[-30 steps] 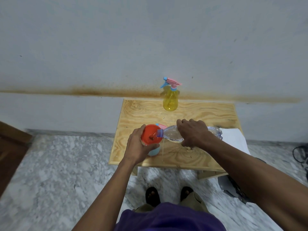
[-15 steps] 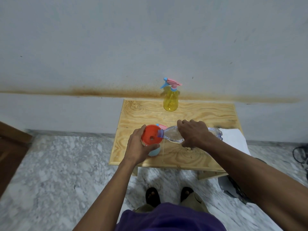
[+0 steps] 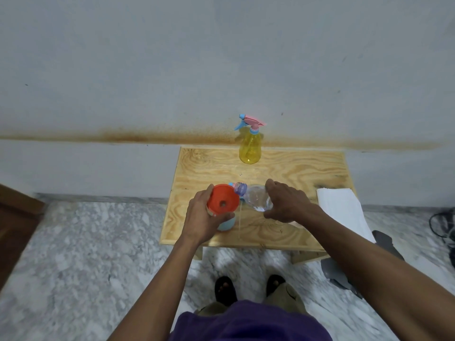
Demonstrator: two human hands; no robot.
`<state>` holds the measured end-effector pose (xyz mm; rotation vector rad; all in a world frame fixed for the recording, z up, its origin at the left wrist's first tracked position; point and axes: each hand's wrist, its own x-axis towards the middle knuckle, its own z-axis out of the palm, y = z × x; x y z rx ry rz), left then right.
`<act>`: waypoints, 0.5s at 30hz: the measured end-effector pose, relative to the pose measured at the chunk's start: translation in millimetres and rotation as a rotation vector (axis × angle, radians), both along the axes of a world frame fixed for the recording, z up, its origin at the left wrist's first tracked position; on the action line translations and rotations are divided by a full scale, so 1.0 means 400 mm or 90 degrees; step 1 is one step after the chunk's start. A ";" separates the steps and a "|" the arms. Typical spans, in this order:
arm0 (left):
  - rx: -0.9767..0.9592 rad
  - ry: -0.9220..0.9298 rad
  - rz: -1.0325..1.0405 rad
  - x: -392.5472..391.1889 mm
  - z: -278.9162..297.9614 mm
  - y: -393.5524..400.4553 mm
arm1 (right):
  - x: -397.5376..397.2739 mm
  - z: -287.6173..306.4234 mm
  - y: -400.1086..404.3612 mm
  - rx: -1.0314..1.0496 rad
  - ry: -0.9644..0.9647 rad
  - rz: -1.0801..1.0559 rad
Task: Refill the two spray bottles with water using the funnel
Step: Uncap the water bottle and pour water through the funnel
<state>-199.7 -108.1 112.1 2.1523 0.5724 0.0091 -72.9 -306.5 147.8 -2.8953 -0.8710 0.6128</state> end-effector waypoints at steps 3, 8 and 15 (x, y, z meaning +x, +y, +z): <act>0.002 -0.003 0.003 0.001 -0.003 -0.003 | -0.004 -0.027 -0.028 0.106 0.053 -0.092; 0.002 -0.009 0.004 0.001 -0.006 -0.004 | -0.012 -0.072 -0.069 0.271 0.067 -0.253; 0.011 -0.014 0.003 0.001 -0.004 -0.005 | -0.002 -0.123 -0.098 0.417 0.025 -0.458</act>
